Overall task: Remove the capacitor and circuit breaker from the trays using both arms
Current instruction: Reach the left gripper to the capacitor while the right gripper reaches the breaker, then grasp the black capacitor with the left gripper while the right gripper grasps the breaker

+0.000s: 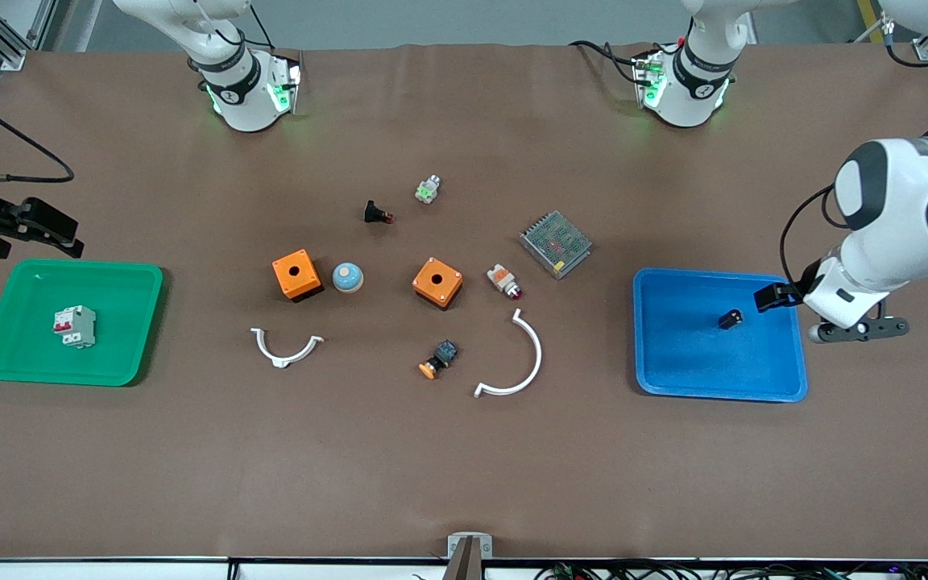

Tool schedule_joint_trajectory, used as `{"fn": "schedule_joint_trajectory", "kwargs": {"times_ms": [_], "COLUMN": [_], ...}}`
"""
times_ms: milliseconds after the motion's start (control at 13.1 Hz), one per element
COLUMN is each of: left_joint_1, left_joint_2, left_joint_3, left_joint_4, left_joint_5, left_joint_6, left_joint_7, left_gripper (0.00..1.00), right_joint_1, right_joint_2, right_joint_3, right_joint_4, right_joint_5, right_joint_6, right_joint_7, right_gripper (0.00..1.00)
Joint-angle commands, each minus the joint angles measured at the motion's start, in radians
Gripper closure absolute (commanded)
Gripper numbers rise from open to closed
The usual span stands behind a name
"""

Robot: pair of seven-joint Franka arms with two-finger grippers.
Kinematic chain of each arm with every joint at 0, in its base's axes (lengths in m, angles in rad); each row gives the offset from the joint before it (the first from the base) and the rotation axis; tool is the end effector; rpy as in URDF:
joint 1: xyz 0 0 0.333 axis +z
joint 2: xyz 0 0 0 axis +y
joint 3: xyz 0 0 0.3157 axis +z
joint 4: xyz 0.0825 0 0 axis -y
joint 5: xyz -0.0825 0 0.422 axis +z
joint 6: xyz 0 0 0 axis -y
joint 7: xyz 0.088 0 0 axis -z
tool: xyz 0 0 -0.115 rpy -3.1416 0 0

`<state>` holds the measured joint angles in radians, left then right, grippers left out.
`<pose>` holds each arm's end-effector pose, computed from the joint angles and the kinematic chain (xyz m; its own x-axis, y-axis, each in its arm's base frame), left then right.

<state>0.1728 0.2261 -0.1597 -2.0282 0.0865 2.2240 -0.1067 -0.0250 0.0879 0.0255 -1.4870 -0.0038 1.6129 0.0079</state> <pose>0.6150 0.0127 0.3037 0.9973 0.0701 -0.0239 0.0693 -0.9970 -0.0343 0.6245 -0.0008 0.6094 0.9992 -0.0074 0.0380 -0.0075 -1.0000 0.0013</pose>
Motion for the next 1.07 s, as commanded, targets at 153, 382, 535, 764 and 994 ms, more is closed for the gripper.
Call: {"fn": "schedule_joint_trajectory", "kwargs": {"times_ms": [153,382,535,764,994], "left_joint_1": [0.007,0.008,0.008,0.010,0.010], "left_joint_2": [0.054,0.117,0.147,0.173,0.197], "left_joint_3": [-0.009,-0.011,-0.011,-0.009,-0.009], "left_joint_4": [-0.113,-0.113,-0.113,-0.109,-0.104], "left_joint_5": [0.004,0.004,0.004,0.004,0.004], "left_joint_6": [0.183,0.246,0.266,0.279,0.299], "left_joint_7": [-0.008,-0.007,-0.007,0.001,0.001], "left_gripper": [0.14,0.18,0.18,0.24,0.31], "right_joint_1": [-0.035,-0.073,-0.120,-0.211,-0.275], "right_joint_2": [0.102,0.188,0.249,0.340,0.389], "right_joint_3": [-0.007,-0.007,-0.007,-0.007,-0.007], "right_joint_4": [0.010,0.013,0.014,0.016,0.011], "right_joint_5": [-0.024,-0.106,-0.117,-0.119,-0.117], "right_joint_6": [-0.007,0.044,0.094,0.209,0.285], "right_joint_7": [0.000,-0.055,-0.132,-0.337,-0.443], "right_gripper": [0.00,0.00,0.00,0.00,0.00]}}
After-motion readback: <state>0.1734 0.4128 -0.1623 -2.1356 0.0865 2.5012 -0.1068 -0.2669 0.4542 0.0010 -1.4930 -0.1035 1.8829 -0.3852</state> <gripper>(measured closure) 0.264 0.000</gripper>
